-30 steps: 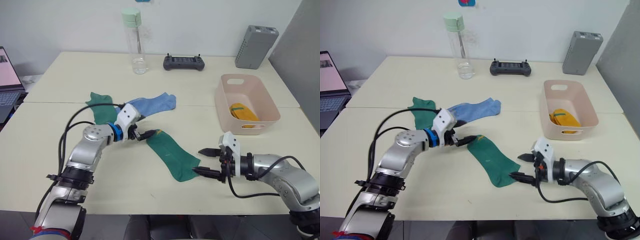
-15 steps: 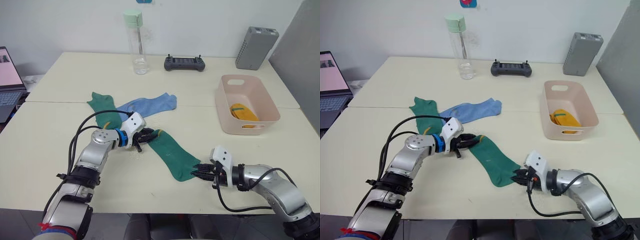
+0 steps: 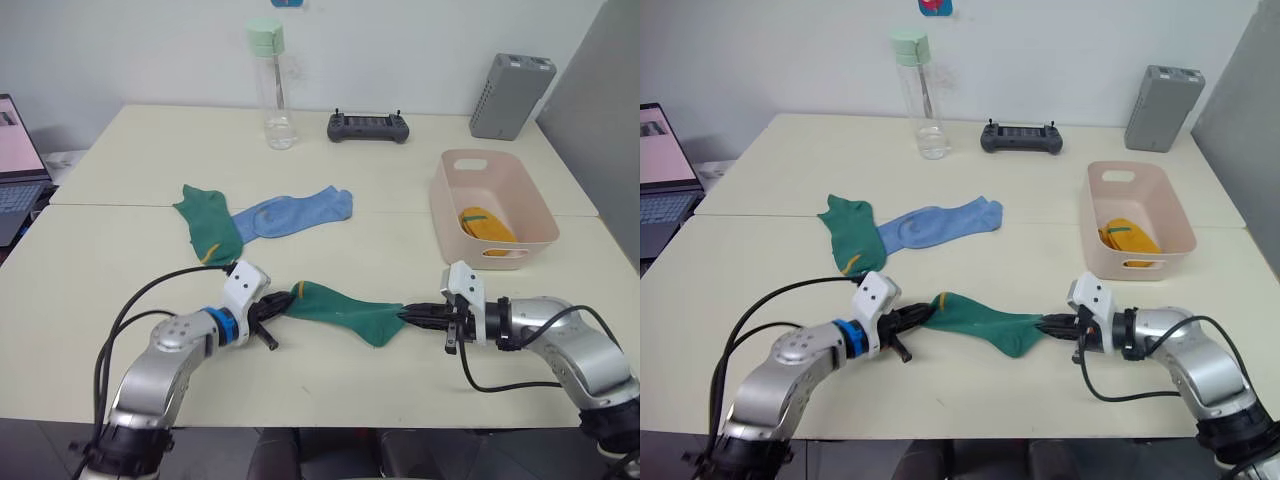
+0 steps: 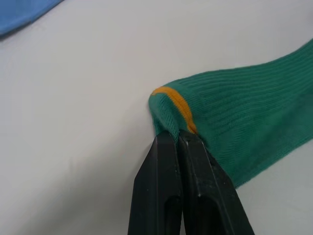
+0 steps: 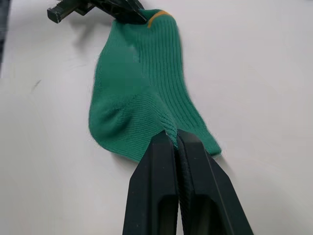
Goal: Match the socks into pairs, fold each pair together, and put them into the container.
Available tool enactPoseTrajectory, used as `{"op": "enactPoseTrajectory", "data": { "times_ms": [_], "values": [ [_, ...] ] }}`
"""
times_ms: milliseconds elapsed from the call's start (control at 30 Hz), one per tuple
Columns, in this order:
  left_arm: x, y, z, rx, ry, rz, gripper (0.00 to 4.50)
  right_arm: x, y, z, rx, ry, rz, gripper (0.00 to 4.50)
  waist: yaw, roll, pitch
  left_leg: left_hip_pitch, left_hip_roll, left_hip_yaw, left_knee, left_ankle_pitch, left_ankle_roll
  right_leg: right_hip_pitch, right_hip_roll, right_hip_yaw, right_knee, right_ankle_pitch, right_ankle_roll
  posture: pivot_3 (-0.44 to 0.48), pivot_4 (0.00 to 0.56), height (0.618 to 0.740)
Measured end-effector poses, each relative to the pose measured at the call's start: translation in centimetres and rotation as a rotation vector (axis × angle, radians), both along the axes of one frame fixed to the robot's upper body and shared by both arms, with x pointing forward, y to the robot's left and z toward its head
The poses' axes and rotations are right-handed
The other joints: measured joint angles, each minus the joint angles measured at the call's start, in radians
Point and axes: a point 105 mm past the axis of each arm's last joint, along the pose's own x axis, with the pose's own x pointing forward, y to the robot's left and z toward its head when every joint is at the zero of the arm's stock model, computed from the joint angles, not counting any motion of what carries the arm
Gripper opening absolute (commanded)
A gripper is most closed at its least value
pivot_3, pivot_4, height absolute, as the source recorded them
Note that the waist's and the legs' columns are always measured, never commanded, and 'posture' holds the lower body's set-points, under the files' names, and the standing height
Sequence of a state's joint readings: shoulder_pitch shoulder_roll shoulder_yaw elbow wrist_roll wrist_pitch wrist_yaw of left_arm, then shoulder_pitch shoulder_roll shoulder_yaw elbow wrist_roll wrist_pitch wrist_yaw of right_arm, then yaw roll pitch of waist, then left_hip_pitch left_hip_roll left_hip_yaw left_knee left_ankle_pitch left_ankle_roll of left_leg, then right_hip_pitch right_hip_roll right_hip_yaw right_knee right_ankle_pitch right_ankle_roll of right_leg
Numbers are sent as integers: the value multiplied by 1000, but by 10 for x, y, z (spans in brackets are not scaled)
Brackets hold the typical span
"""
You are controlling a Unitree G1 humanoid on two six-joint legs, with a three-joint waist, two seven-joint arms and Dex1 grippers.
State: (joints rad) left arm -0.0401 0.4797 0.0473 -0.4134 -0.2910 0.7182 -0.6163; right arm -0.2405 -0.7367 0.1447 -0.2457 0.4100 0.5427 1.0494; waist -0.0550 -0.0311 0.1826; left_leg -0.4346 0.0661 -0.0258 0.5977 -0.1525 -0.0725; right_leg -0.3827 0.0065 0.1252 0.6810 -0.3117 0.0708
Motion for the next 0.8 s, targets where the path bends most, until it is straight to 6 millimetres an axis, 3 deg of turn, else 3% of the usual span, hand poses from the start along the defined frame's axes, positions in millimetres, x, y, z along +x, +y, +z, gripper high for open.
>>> {"op": "enactPoseTrajectory", "data": {
  "times_ms": [167, 200, 233, 367, 533, 567, 800],
  "values": [
    [-4, 0, 17, -54, -47, 152, 24, 0, 2, -3, -6, 37, 89, 0, 1, 0, 0, 1, -1, 1, 5, 0, 0, 3, -1, 1, -1, -1, -1, 0, 150, 740],
    [-8, -1, 16, -61, -39, 167, 0, 1, 0, -4, -13, 36, 93, 524, 0, 0, 0, 1, -1, 1, 6, 0, 0, 3, -2, 1, -1, -1, -1, 0, 150, 740],
    [-11, -2, 13, -68, -26, 178, 0, 3, -2, -5, -23, 32, 90, 765, -1, 0, 0, 1, -1, 1, 7, 0, 0, 4, -2, 1, -1, -1, -1, 0, 150, 740],
    [-21, -2, 2, -86, 23, 218, 846, 4, -6, -8, -26, 45, 82, 2046, -2, 0, 0, 1, -1, 1, 7, 0, 0, 3, -1, 1, -1, -1, -2, 0, 150, 740],
    [-26, 1, 3, -114, 19, 256, 2522, 5, -22, -4, 0, 47, -64, 3918, 2, 0, 0, 0, -1, 1, 7, 0, 0, 3, -1, 1, -1, -2, -3, 0, 150, 740],
    [-25, 3, 5, -117, 13, 251, 2782, 5, -24, -4, 17, 65, -102, 3931, 1, 0, 0, 1, -1, 0, 7, 0, 0, 3, -1, 1, -1, -2, -3, 0, 150, 740],
    [-18, 23, 23, -82, -15, 6, 2782, -2, 0, -9, 135, 205, -227, 3931, -5, 0, 0, 1, -2, 2, 7, 0, -1, -2, -2, 2, -1, -2, -4, 0, 150, 740]
  ]
}}
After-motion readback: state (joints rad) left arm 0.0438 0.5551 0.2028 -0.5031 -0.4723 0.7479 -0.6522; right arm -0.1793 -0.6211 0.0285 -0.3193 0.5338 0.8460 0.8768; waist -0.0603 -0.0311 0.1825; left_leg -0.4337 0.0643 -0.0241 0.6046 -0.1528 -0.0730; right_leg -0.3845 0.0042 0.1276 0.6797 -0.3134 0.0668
